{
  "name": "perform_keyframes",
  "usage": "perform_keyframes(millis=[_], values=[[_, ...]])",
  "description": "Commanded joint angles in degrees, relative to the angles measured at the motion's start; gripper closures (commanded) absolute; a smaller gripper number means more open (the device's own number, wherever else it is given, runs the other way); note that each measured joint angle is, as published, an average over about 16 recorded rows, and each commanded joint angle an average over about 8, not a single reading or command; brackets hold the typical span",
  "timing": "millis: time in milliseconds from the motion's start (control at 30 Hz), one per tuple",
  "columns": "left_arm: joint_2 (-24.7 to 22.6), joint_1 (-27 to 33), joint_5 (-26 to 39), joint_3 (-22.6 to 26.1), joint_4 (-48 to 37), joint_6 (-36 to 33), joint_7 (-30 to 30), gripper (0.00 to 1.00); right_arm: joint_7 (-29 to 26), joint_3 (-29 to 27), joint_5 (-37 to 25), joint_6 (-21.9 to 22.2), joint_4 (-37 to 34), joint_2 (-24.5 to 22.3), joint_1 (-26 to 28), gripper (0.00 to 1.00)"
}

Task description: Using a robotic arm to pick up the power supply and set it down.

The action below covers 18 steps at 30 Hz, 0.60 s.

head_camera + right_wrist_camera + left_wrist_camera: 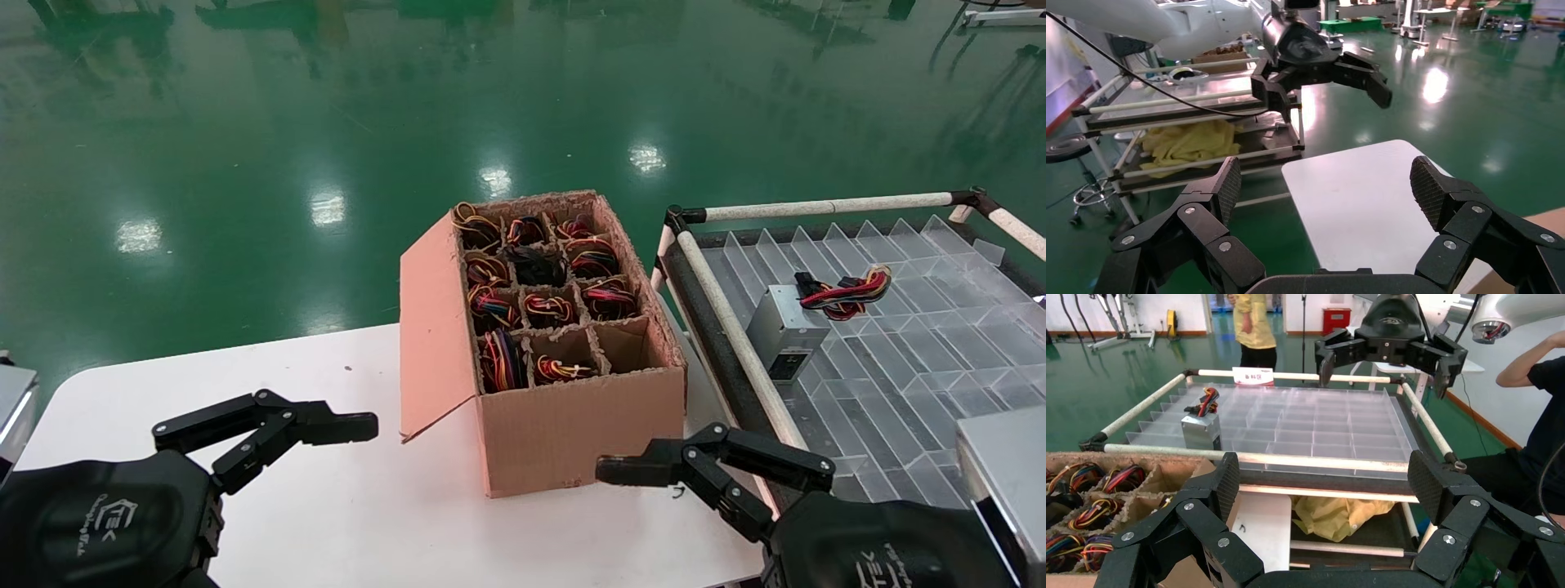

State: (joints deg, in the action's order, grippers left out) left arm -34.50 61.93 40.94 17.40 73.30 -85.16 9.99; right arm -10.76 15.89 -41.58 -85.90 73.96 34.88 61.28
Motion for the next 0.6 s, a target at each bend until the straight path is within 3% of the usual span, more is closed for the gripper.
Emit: perform_keyframes(millis=[33,600], values=[[0.0,0.0,0.0,0.0,0.0,0.0,0.0,0.0,-0.2,-0.4,1.0,-0.9,1.5,-0.5,-1.1,0.0],[0.0,0.0,0.0,0.0,0.0,0.0,0.0,0.0,-0.1,-0.1,0.1,-0.1,0.1,-0.1,-0.1,0.0]])
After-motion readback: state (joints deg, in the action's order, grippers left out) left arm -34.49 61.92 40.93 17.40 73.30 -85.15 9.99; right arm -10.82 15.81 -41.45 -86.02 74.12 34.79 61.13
